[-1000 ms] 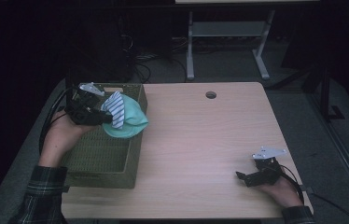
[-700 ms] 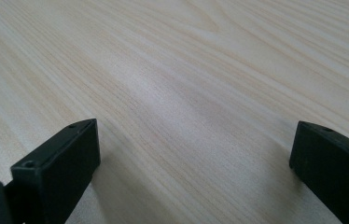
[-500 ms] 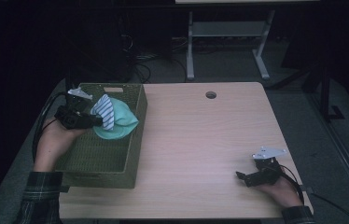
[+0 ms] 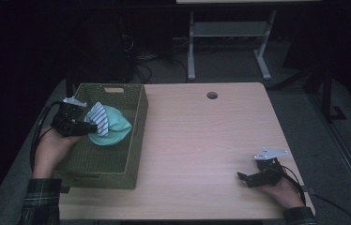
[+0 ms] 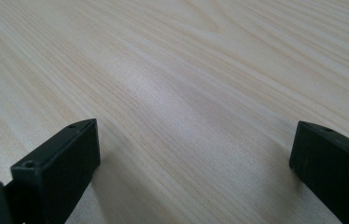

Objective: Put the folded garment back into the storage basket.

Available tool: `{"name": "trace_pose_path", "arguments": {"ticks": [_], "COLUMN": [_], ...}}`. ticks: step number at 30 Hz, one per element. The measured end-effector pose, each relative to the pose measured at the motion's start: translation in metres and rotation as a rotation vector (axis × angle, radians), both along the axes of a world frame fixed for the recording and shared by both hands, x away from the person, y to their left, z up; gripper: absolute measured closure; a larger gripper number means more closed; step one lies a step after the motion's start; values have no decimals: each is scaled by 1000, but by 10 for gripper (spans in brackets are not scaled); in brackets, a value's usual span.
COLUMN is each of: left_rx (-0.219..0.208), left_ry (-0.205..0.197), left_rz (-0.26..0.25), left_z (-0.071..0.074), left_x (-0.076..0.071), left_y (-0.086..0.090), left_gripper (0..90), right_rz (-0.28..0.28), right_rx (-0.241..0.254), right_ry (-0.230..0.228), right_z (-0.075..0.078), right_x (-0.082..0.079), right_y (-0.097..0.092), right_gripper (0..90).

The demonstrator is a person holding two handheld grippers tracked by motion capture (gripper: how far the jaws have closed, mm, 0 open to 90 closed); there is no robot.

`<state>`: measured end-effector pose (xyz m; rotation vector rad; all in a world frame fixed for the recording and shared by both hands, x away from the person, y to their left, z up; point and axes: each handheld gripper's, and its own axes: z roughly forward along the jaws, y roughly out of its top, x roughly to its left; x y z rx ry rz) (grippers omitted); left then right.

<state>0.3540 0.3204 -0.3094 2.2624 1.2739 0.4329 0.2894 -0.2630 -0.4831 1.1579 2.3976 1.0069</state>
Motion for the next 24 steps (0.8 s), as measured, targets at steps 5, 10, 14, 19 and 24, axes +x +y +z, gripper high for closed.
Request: {"name": "trace_pose_path", "arguments": {"ticks": [5, 10, 14, 19, 24], "left_rx": [-1, 3, 3, 5, -1], "left_ry": [4, 14, 26, 28, 28], "left_rz": [18, 18, 21, 22, 26], "left_z": [-12, -24, -34, -43, -51], "left_x": [1, 2, 4, 6, 8], "left_y": [4, 3, 2, 4, 4], "left_gripper": [768, 768, 768, 767, 765], "right_rz": [0, 0, 0, 1, 3], "right_rx": [0, 0, 0, -2, -2], "right_ry": [0, 1, 0, -3, -6], "right_z": [0, 0, 0, 0, 0], "right_x": [0, 0, 0, 0, 0], "right_y": [0, 0, 0, 0, 0], "right_gripper": [15, 15, 15, 15, 15]}}
